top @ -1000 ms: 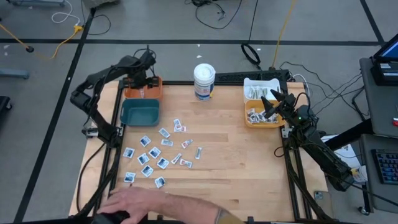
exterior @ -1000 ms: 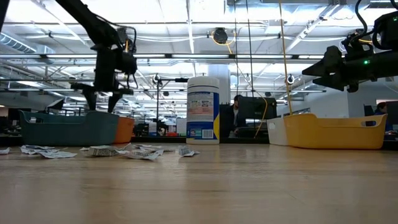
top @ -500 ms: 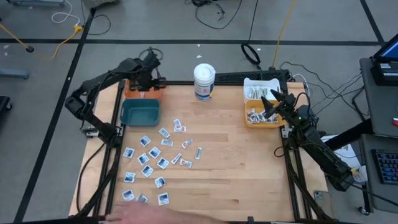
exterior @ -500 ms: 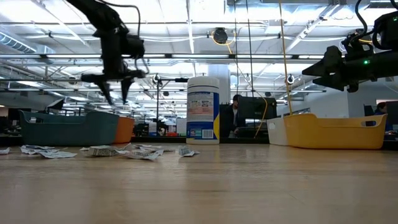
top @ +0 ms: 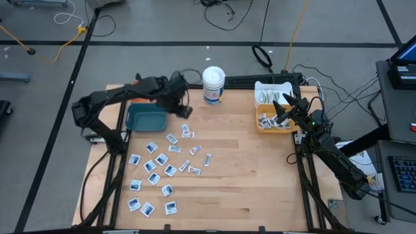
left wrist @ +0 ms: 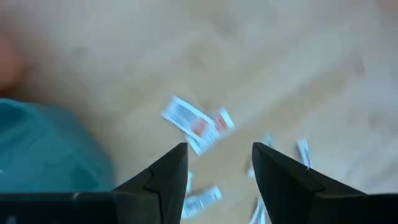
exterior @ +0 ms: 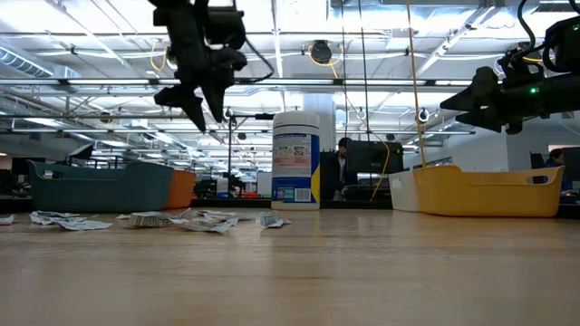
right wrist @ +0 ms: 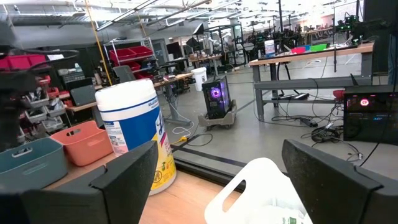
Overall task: Pick & Place First Aid Supplies
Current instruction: Put the orange pad into the orange bin
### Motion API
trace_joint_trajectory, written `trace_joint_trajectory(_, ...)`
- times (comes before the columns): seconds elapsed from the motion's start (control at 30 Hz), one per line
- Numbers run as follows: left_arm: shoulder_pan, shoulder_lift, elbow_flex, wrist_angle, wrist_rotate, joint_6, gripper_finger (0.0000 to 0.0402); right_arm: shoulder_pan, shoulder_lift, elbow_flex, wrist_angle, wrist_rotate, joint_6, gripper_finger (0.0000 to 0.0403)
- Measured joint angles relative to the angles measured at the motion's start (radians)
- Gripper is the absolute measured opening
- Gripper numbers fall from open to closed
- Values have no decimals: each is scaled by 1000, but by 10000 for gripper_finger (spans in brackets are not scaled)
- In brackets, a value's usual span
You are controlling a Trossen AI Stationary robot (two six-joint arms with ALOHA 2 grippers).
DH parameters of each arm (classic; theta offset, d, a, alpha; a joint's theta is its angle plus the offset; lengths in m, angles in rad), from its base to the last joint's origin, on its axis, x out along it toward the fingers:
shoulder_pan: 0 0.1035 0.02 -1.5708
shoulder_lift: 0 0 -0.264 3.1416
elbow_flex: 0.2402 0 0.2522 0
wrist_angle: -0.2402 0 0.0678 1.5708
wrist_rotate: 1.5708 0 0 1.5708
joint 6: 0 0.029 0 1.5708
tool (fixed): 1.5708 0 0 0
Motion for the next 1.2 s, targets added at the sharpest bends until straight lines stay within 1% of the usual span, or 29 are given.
trace_joint_trajectory(0.17, -140, 0, 0, -45, 8, 64, 192, 0, 0, 0, 0, 0, 0, 337)
trace_joint_trajectory(0.3, -246, 0, 0, -43, 10, 54, 199, 0, 0, 0, 0, 0, 0, 337)
trace_joint_trajectory(0.47, -367, 0, 0, -36, 11, -40, 204, 0, 0, 0, 0, 0, 0, 337)
trace_joint_trajectory(0.63, -473, 0, 0, -35, 8, -141, 191, 0, 0, 0, 0, 0, 0, 337)
trace_joint_trajectory(0.83, -561, 0, 0, -35, 7, -208, 176, 0, 0, 0, 0, 0, 0, 337)
trace_joint_trajectory(1.0, -611, 4, 0, -35, 2, -256, 175, 0, 0, 0, 0, 0, 0, 337)
trace_joint_trajectory(1.2, -654, 99, -1, -27, -4, -296, 175, 0, 0, 0, 0, 0, 0, 337)
